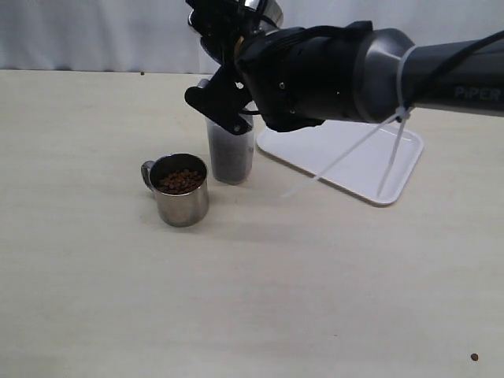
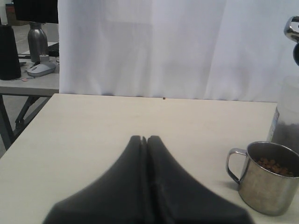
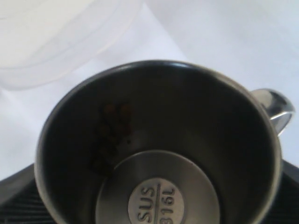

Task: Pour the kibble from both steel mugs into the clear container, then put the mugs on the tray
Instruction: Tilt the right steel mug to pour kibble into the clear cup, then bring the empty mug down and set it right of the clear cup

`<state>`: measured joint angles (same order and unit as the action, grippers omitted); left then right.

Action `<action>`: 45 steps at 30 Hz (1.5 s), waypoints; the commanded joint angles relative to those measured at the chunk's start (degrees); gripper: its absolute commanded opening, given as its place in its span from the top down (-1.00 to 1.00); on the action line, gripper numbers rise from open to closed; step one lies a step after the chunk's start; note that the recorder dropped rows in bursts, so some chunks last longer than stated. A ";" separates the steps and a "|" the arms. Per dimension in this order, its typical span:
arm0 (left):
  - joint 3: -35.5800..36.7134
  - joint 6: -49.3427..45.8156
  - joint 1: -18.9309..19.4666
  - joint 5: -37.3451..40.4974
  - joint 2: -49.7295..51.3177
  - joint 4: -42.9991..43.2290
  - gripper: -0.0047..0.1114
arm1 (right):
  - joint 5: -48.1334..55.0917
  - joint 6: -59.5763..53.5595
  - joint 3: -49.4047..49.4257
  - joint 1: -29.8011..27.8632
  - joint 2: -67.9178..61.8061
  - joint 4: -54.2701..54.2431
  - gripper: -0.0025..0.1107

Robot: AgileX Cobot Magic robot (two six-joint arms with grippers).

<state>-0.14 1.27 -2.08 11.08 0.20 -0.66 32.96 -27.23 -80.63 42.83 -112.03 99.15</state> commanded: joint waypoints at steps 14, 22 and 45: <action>0.14 0.00 0.07 -0.31 -0.20 0.05 0.92 | -0.34 -15.86 -0.03 1.19 0.55 0.80 0.87; 0.14 0.00 0.07 -0.31 -0.20 0.05 0.92 | -0.53 -17.60 -1.40 2.01 0.55 0.80 0.87; 0.14 0.00 0.07 -0.31 -0.20 0.05 0.92 | 9.58 22.27 -1.40 2.23 3.66 -3.35 0.87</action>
<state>-0.14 1.27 -2.08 11.08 0.20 -0.66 40.12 -16.37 -81.52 45.94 -111.36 99.03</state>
